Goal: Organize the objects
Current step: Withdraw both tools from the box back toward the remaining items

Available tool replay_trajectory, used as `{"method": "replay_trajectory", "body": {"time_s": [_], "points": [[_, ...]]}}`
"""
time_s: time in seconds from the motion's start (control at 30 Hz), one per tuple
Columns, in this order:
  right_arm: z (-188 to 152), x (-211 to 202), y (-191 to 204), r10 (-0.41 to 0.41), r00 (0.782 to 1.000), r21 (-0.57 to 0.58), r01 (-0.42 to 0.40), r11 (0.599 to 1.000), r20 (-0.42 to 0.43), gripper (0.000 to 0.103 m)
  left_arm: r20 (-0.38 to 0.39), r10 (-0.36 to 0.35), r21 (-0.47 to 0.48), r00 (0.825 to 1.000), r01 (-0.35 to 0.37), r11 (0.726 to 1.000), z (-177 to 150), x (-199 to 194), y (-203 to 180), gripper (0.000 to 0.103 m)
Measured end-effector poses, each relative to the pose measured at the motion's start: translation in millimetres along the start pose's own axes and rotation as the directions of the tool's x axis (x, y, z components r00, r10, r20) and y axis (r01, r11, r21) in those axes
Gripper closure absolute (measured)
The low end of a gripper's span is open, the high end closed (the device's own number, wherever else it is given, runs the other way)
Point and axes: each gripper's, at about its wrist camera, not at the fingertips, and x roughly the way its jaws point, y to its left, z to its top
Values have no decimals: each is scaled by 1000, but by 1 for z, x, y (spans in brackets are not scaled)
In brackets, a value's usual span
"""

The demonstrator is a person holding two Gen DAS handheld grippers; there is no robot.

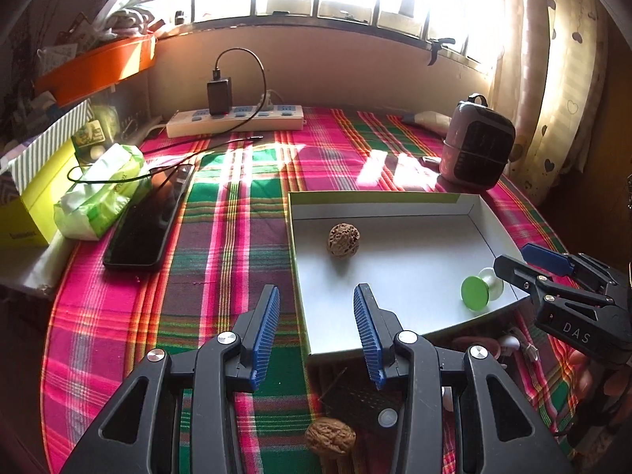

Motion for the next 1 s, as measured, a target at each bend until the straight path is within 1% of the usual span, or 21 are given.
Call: {"method": "replay_trajectory", "body": {"time_s": [0.13,0.27,0.47,0.57,0.73,1.0], "points": [[-11,-11,-4,-6,1000,7,6,1000,13,49,4,-1,-29,1000,1,1000,-12,-10,9,65],[-22,-18,-8,10,1000,15,-11,1000,15,49,-1,-15,-65,1000,15,998,-24,-16,16,65],[-40,-31,-14,-9,999,15,8,1000,33,49,-24,-30,-70,999,28,997,-43,-19,21,66],[-48,-37,-17,9,999,20,-10,1000,44,49,-22,-47,-86,999,44,995,-49,-22,23,66],[-60,-37,-19,19,999,18,-19,1000,27,49,-23,-60,-80,998,58,995,-58,-28,25,65],[-67,-25,-10,67,998,10,-67,998,-11,49,-61,-87,-105,994,81,991,-73,-26,29,65]]}}
